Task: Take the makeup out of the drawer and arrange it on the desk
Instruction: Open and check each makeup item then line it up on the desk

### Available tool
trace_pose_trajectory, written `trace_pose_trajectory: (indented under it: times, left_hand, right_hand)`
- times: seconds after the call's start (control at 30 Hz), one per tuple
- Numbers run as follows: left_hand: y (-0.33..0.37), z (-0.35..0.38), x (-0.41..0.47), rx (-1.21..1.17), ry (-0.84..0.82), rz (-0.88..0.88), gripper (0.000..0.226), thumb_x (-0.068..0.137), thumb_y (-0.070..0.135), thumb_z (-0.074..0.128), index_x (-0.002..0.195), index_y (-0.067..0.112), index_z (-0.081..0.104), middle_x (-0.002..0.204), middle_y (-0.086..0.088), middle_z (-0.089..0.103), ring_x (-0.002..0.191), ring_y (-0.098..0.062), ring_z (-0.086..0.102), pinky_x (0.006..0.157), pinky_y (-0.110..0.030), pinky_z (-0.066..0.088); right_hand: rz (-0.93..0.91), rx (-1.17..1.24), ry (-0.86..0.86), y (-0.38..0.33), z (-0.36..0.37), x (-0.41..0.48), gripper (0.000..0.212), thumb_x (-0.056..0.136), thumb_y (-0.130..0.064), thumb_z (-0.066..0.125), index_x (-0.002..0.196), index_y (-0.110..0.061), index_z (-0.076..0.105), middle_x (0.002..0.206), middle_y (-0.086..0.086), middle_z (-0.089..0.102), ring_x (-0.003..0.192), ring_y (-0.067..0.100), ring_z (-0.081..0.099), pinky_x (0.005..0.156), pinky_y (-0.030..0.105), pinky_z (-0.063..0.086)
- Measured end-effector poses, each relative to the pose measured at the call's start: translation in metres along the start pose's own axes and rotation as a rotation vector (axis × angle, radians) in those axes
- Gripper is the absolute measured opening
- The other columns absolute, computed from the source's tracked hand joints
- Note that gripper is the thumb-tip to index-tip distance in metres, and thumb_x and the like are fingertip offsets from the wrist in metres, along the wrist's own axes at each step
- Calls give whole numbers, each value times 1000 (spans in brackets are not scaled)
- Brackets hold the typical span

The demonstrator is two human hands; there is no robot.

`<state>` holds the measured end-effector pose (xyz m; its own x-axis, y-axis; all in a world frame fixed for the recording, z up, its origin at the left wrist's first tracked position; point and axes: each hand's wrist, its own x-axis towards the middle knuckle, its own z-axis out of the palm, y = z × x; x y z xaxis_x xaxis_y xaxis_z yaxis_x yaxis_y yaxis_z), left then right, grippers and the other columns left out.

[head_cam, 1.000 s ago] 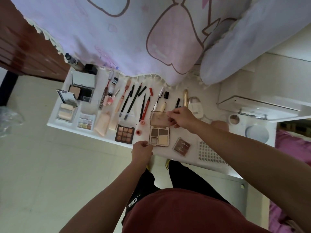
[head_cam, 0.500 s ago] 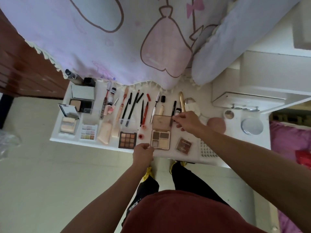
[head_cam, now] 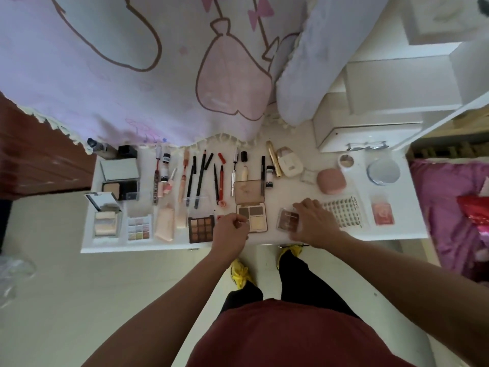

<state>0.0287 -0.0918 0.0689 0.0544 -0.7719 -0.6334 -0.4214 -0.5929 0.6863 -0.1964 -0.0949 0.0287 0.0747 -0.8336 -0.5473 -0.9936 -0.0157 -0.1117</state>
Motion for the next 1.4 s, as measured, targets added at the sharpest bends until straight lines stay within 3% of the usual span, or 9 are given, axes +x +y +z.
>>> trace_pose_trajectory:
  times: [0.13, 0.27, 0.37, 0.53, 0.63, 0.83, 1.0, 1.3, 1.4]
  left_hand:
    - [3, -8, -1, 55, -12, 62, 13, 88, 9, 58, 98, 13, 65, 79, -3, 68, 73, -18, 66, 64, -29, 50]
    - [9, -17, 2, 96, -6, 103, 12, 88, 9, 59, 94, 18, 65, 82, -5, 69, 78, -22, 67, 70, -37, 55]
    - [23, -24, 6, 86, 0, 124, 13, 88, 9, 60, 98, 13, 67, 79, -5, 70, 75, -20, 68, 69, -35, 56]
    - [58, -34, 14, -20, -57, 173, 18, 89, 8, 63, 106, 9, 65, 86, -8, 71, 74, -16, 68, 64, -26, 55]
    - [86, -39, 12, -132, -157, 216, 21, 87, 7, 68, 108, 8, 65, 94, -11, 70, 82, -18, 67, 66, -25, 57]
    - [118, -49, 0, -237, -355, 280, 25, 81, 9, 73, 106, 10, 68, 104, -12, 72, 94, -20, 69, 84, -33, 58]
    - [123, -55, -5, -251, -367, 303, 35, 79, 6, 74, 113, 1, 65, 108, -16, 71, 90, -20, 69, 83, -28, 57]
    - [119, -65, -14, -290, -344, 301, 31, 77, 2, 75, 108, 3, 68, 106, -18, 70, 94, -21, 68, 83, -23, 55]
    - [117, -67, -15, -322, -351, 286, 31, 72, 4, 77, 102, 7, 71, 105, -19, 70, 95, -22, 68, 90, -30, 53]
  right_hand:
    - [10, -39, 47, -2, 9, -1, 52, 82, -44, 62, 124, -17, 51, 122, 4, 48, 114, 22, 46, 81, 35, 51]
    - [68, 62, 37, 0, 3, -1, 56, 73, -50, 65, 117, -17, 55, 116, 3, 49, 110, 21, 48, 81, 35, 46]
    - [132, 260, 54, 5, -18, -5, 62, 66, -54, 73, 114, -17, 60, 111, 3, 54, 103, 23, 54, 83, 35, 46]
    - [114, 705, 85, 4, -68, -13, 36, 68, -37, 81, 93, -13, 70, 83, 5, 68, 78, 24, 64, 67, 31, 50]
    - [29, 829, 117, -7, -101, -22, 29, 71, -26, 82, 95, -11, 74, 89, 13, 73, 84, 31, 68, 69, 27, 51]
    - [-141, 1001, 112, -26, -142, -40, 22, 79, -11, 76, 101, -16, 75, 93, 18, 72, 73, 15, 61, 63, 23, 53]
    - [-184, 1059, 72, -31, -151, -46, 23, 80, -13, 77, 93, -30, 71, 95, 15, 73, 79, 18, 64, 75, 34, 58]
    - [-223, 1127, -40, -36, -152, -46, 20, 80, -11, 76, 91, -28, 77, 89, 0, 76, 80, 9, 68, 79, 33, 58]
    - [-251, 1138, -61, -37, -153, -46, 19, 81, -9, 75, 94, -23, 77, 92, 3, 76, 84, 12, 69, 81, 35, 58]
